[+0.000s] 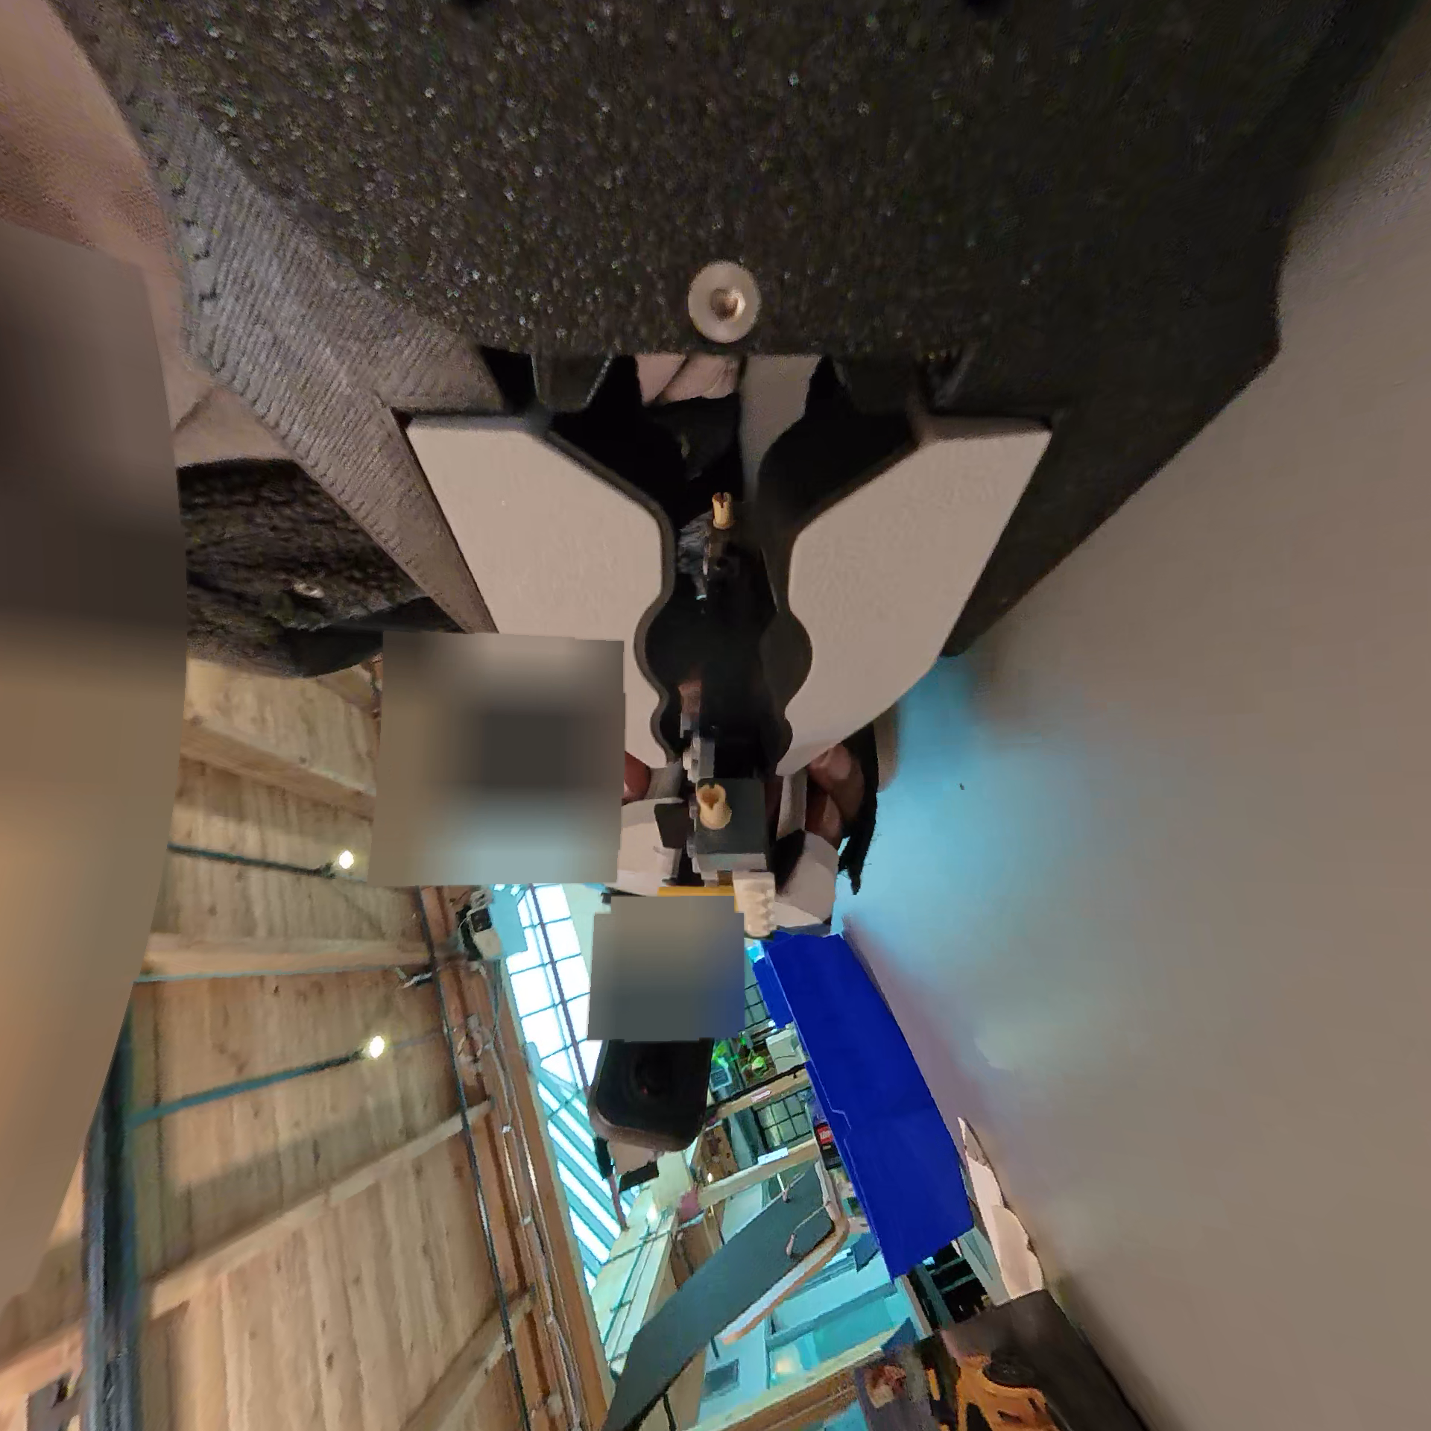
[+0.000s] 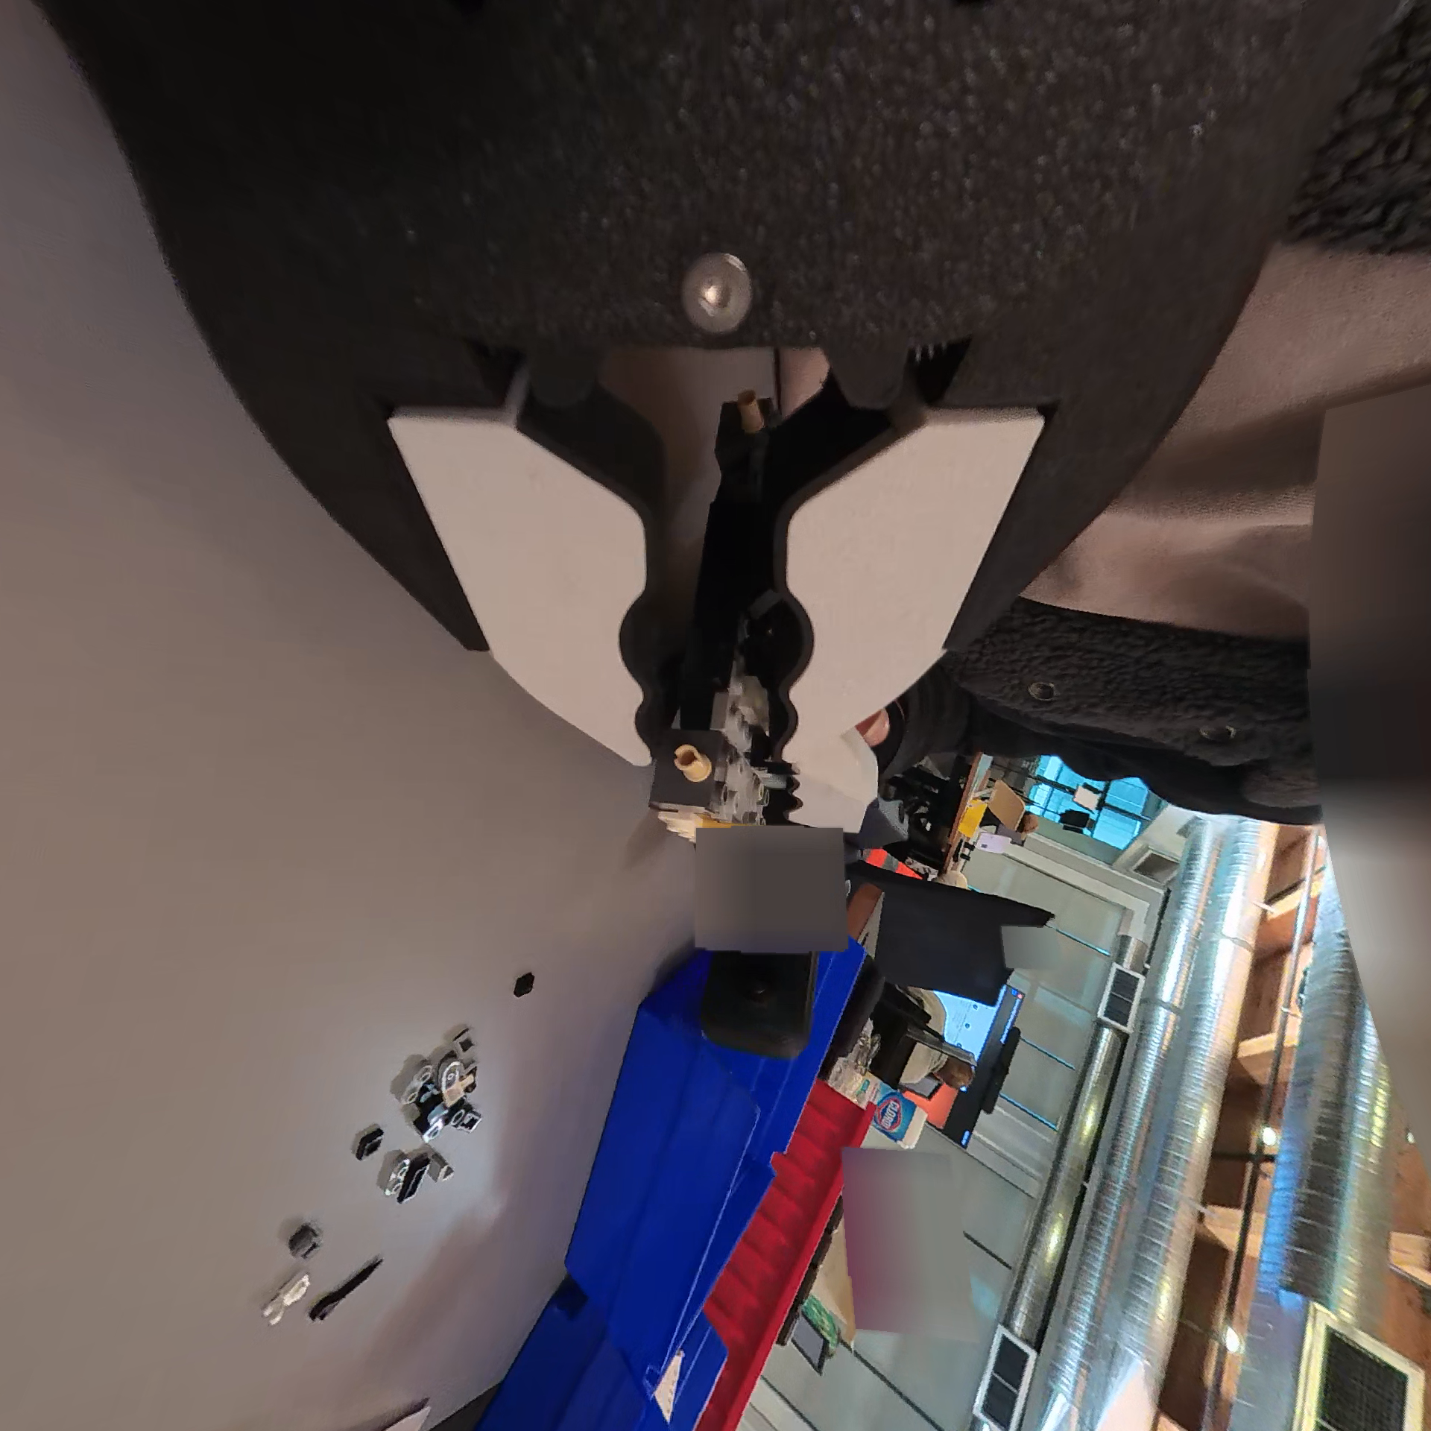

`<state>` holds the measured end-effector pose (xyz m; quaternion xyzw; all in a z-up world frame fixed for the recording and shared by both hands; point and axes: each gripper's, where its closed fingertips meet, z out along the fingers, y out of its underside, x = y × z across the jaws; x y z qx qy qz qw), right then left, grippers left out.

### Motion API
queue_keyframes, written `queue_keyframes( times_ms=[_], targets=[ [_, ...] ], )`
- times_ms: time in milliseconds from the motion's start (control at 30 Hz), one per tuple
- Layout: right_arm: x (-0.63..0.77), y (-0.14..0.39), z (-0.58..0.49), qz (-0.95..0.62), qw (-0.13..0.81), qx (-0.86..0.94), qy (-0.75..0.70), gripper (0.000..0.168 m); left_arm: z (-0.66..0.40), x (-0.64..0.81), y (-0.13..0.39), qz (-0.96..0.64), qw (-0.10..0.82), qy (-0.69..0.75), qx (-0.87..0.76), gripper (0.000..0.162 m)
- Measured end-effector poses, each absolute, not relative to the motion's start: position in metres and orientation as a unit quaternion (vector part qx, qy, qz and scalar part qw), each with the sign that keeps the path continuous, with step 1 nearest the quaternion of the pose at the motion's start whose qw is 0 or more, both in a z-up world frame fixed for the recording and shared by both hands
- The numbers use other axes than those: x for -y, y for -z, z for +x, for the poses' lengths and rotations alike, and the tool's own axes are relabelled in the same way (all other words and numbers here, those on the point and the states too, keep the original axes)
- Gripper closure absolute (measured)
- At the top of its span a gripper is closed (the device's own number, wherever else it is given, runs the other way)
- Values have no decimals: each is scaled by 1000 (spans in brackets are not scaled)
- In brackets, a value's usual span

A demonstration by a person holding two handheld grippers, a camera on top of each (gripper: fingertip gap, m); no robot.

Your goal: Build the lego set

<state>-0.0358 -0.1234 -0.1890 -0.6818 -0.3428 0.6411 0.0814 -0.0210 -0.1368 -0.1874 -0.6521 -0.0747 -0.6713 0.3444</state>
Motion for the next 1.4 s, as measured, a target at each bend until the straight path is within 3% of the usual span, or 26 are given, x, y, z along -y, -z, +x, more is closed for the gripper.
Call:
queue_keyframes(
  times_ms=[300,1400],
  targets=[
    [123,175,-36,-654,154,363,-646,143,-24,136,177,-664,414,622,31,144],
    [126,153,-41,-600,248,299,-699,145,-36,139,154,-618,528,582,-14,144]
  ],
)
